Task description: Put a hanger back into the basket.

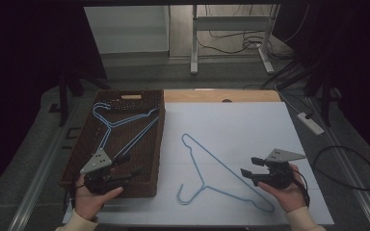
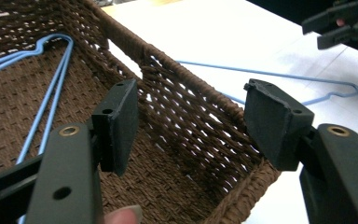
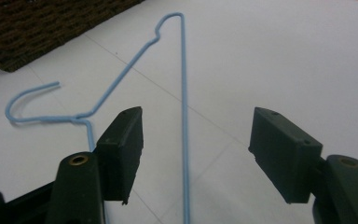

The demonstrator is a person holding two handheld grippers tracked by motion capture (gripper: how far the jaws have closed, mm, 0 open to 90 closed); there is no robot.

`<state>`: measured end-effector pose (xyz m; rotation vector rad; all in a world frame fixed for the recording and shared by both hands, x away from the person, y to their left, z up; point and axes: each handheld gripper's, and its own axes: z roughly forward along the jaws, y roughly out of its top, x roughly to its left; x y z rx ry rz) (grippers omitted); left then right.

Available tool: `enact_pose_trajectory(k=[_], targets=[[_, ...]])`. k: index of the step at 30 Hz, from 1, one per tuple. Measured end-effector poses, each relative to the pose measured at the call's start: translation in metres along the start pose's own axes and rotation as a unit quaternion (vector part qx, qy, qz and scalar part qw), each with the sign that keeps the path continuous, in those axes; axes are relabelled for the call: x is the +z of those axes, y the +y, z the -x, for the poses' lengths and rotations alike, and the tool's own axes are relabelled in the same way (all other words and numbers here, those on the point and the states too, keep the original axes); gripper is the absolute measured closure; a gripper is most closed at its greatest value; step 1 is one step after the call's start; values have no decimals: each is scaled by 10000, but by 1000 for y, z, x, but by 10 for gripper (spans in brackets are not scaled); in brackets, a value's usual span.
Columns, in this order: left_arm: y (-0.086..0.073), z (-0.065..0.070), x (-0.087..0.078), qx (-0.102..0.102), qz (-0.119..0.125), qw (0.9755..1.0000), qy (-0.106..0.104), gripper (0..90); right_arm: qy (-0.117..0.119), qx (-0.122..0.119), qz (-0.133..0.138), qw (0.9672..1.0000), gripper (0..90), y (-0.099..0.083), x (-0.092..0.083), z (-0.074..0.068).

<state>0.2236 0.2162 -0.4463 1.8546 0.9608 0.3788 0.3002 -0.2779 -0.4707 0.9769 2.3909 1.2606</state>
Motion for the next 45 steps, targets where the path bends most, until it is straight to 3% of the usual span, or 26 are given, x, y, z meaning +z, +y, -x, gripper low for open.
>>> enact_pose_trajectory(k=[1, 7, 8, 10, 15, 17, 18, 23, 26, 31, 35, 40, 45], targets=[[0, 1, 1, 8, -17, 10000, -4, 365, 127, -33, -89, 9999, 378, 10, 3, -2], [-1, 2, 4, 39, -76, 10000, -41, 364, 311, -156, -298, 9990, 417, 32, 20, -5], [-1, 3, 4, 39, -75, 10000, -37, 364, 456, -104, -469, 9978, 494, 38, 31, -4], [-2, 3, 4, 38, -79, 10000, -41, 364, 486, -96, -560, 9972, 526, 41, 36, -4], [-1, 2, 5, 49, -96, 9999, -47, 364, 547, -293, -926, 9938, 824, 56, 62, -7], [-1, 2, 6, 59, -95, 9999, -53, 364, 570, -305, -987, 9930, 900, 61, 71, -8], [-1, 2, 7, 64, -101, 9999, -54, 364, 584, -323, -1080, 9919, 900, 66, 83, -8], [-1, 2, 7, 67, -114, 9999, -63, 365, 593, -428, -1368, 9879, 900, 73, 109, -9], [1, 1, 7, 72, -104, 9999, -77, 365, 552, -591, -1639, 9832, 900, 77, 134, -10], [1, 2, 6, 82, -82, 9999, -81, 365, 520, -606, -1777, 9808, 900, 79, 155, -9], [1, 1, 6, 83, -89, 9999, -73, 365, 517, -616, -1847, 9795, 900, 78, 166, -8], [1, 2, 6, 117, -97, 9999, -61, 371, 322, -740, -1953, 9774, 900, 77, 176, -8], [1, 2, 6, 108, -110, 9999, -53, 369, 256, -721, -1914, 9785, 900, 77, 176, -4]])
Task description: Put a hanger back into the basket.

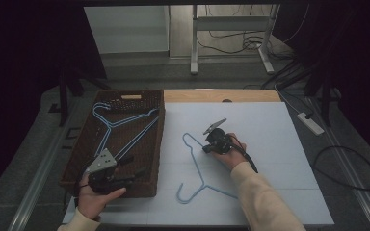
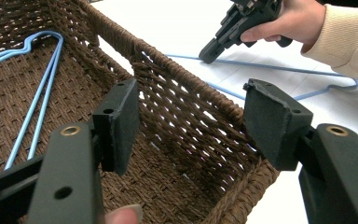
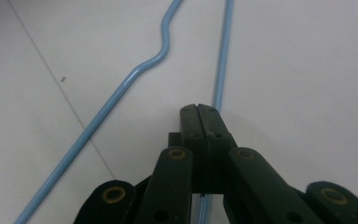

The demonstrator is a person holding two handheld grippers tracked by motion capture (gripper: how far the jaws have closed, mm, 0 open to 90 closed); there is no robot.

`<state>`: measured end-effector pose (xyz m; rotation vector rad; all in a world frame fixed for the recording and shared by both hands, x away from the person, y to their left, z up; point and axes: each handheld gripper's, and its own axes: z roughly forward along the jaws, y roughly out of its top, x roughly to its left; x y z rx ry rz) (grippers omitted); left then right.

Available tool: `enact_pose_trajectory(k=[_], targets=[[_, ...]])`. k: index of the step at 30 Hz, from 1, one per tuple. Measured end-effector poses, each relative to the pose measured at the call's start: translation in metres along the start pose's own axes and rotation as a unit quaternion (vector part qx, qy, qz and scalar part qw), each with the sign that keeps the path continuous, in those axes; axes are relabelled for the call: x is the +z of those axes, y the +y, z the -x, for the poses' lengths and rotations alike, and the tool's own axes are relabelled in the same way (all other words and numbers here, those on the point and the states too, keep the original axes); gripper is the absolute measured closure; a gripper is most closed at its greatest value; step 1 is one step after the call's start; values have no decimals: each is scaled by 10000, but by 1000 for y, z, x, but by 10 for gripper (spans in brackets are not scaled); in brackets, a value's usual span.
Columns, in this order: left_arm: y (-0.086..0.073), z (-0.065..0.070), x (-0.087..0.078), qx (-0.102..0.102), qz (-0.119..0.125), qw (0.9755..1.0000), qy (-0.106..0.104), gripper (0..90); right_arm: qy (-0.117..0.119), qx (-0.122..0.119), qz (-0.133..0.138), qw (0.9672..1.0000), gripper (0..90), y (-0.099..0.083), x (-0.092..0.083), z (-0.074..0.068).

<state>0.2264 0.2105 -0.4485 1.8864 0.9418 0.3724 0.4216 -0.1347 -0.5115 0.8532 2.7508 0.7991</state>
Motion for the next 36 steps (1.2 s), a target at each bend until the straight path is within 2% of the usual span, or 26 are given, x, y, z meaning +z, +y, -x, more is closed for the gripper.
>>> enact_pose_trajectory(k=[4, 5, 6, 11, 17, 24, 29, 30, 31, 33, 34, 36], targets=[[0, 1, 0, 15, -16, 10000, 2, 369, -124, 177, 3, 9998, 900, -3, -3, 11], [0, 1, 1, 16, -27, 10000, 2, 369, -198, 303, -5, 9993, 900, -6, -6, 18], [0, 1, 1, 16, -27, 10000, 2, 368, -198, 303, -5, 9993, 900, -6, -6, 18], [-1, 0, 2, 6, -47, 10000, 8, 368, -433, 636, -89, 9970, 900, -17, -16, 35], [-1, 1, 2, 14, -52, 10000, 2, 368, -587, 847, -179, 9945, 900, -28, -26, 44], [0, 1, 2, 15, -43, 10000, 0, 369, -643, 1156, -213, 9910, 900, -50, -44, 46], [0, 3, 3, 41, -71, 10000, -23, 369, -623, 1155, -176, 9912, 900, -59, -52, 43], [0, 3, 4, 54, -84, 9999, -25, 368, -675, 1141, -224, 9909, 900, -61, -53, 43], [0, 4, 4, 55, -83, 9999, -23, 369, -802, 1047, -398, 9905, 900, -64, -52, 42], [0, 5, 5, 61, -85, 9999, -30, 368, -779, 1067, -114, 9912, 900, -69, -56, 43], [0, 5, 6, 53, -80, 9999, -33, 369, -687, 1056, 423, 9911, 900, -67, -64, 43], [0, 5, 6, 48, -92, 9999, -33, 369, -662, 1051, 488, 9911, 900, -64, -66, 43]])
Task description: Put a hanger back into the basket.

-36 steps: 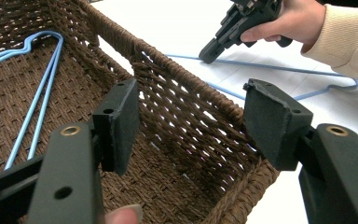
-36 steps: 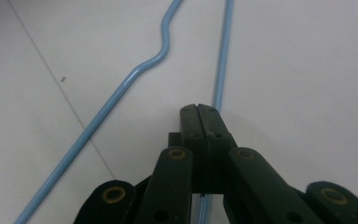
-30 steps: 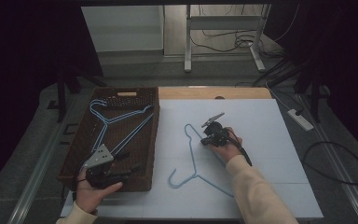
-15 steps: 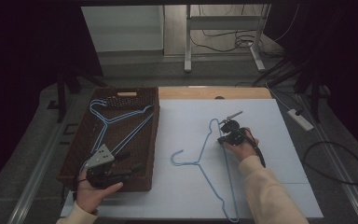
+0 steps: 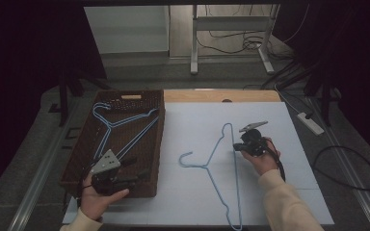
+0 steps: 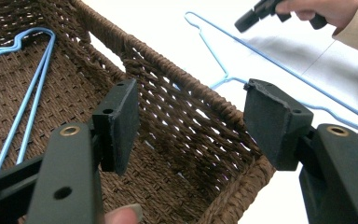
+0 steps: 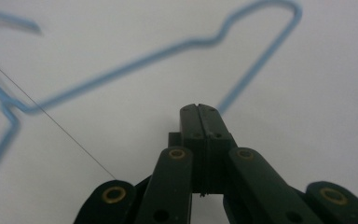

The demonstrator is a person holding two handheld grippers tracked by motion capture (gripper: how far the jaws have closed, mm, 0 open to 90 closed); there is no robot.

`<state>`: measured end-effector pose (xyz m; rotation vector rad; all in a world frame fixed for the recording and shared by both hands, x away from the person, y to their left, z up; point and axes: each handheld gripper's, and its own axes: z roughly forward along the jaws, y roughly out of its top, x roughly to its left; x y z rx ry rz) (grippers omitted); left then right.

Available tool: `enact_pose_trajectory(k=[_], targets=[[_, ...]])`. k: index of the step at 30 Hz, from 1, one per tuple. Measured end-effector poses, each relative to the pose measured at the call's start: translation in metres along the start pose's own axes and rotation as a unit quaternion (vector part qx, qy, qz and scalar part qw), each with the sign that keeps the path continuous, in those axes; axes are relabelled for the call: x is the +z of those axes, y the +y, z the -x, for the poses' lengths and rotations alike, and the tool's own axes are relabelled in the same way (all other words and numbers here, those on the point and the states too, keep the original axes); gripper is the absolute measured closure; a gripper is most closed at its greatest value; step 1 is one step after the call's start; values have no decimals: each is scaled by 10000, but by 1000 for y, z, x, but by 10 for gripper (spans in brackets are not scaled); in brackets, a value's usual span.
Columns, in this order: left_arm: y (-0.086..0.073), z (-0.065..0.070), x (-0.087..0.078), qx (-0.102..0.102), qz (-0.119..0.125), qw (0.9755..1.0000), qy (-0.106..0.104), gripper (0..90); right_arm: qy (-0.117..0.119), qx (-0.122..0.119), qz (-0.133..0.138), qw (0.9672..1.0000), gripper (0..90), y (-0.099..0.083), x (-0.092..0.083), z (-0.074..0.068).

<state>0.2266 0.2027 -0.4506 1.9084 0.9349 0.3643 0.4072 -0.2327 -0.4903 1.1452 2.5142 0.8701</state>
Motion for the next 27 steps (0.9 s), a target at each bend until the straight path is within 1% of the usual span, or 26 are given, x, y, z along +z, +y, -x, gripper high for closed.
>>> enact_pose_trajectory(k=[1, 2, 4, 6, 7, 8, 9, 10, 12, 13, 14, 17, 20, 22, 25, 27], targets=[[0, 0, 0, -2, -9, 10000, 0, 369, 72, -130, -41, 9999, 900, 6, 3, -2], [0, 0, 1, 1, -13, 10000, 1, 369, 72, -130, -41, 9999, 900, 6, 3, -2], [0, 1, 0, 9, -18, 10000, 4, 369, 111, -174, -160, 9997, 900, 11, 12, -3], [0, 0, 0, 3, -4, 10000, 6, 368, 137, -137, -238, 9995, 900, 13, 22, -3], [0, 0, -1, -3, 2, 10000, 12, 368, 93, -94, -305, 9994, 900, 15, 32, -2], [0, -1, -1, -9, 8, 10000, 13, 368, 93, -94, -305, 9994, 900, 15, 32, -2], [0, -2, -2, -11, 12, 10000, 22, 369, 38, -85, -359, 9993, 900, 15, 36, -1], [-1, -2, -2, -14, 16, 10000, 19, 369, 13, -21, -310, 9995, 900, 16, 36, 0], [-1, -3, -3, -26, 17, 10000, 16, 369, -98, -12, -362, 9993, 900, 16, 35, 2], [-1, -3, -3, -27, 17, 10000, 19, 369, -112, 8, -377, 9992, 900, 16, 35, 3], [-1, -3, -3, -29, 20, 10000, 22, 370, -162, 72, -386, 9991, 900, 14, 32, 5], [-1, -2, -2, -6, 18, 10000, 12, 370, -243, 48, -455, 9987, 900, 10, 27, 8], [0, -1, -2, 13, 12, 10000, 6, 369, -263, 87, -528, 9982, 900, 2, 19, 11], [0, -1, -2, 13, 10, 10000, 7, 369, -266, 99, -558, 9980, 900, 0, 17, 12], [0, 0, -2, 10, 19, 10000, 10, 370, -335, 167, -622, 9974, 900, -8, 10, 13], [0, 0, -2, 9, 21, 10000, 2, 370, -315, 183, -624, 9974, 900, -14, 5, 12]])
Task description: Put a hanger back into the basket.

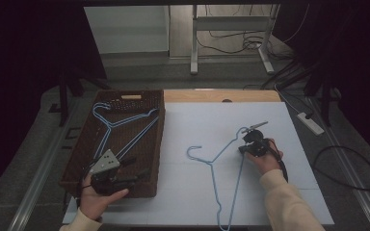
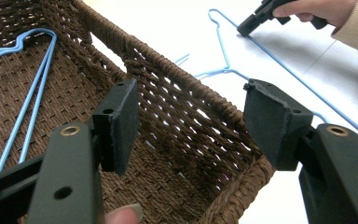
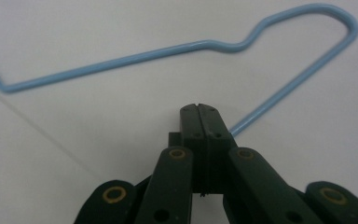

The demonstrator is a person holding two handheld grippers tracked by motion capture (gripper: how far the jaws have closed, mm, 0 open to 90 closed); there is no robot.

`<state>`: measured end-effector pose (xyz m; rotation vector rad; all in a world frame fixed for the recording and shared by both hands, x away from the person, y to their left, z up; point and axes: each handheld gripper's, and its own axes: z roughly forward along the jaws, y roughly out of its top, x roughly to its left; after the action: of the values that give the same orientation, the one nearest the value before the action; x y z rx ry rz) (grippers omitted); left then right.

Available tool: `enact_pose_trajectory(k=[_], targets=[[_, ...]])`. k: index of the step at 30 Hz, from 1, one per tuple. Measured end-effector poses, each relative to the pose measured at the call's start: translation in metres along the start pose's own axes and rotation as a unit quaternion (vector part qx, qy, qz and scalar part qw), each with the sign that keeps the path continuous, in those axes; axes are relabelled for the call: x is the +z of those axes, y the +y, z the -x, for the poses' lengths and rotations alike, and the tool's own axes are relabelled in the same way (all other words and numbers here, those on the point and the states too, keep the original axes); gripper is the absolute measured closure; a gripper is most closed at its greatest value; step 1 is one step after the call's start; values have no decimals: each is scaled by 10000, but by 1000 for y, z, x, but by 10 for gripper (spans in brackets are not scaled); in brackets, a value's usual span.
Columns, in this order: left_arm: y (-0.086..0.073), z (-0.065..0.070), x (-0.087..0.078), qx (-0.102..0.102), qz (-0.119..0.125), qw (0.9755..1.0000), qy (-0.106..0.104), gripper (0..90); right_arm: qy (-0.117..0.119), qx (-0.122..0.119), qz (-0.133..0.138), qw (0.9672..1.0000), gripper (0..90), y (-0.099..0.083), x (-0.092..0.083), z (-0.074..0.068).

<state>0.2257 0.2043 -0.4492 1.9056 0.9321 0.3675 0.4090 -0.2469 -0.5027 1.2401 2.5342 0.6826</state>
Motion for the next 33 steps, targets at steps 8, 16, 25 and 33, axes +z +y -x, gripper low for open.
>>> enact_pose_trajectory(k=[8, 16, 25, 33], targets=[[0, 2, 1, 25, -6, 10000, -8, 370, 53, 122, -6, 9999, 900, -25, -15, -2], [0, 2, 1, 19, -5, 10000, -14, 370, 58, 402, -18, 9992, 900, -50, -30, -5], [1, 2, 0, -4, 22, 10000, -5, 369, 45, 542, 37, 9985, 900, -70, -42, -10], [0, 2, 2, 15, 48, 10000, 11, 365, 460, 0, 550, 9974, 871, -48, -44, -22]])
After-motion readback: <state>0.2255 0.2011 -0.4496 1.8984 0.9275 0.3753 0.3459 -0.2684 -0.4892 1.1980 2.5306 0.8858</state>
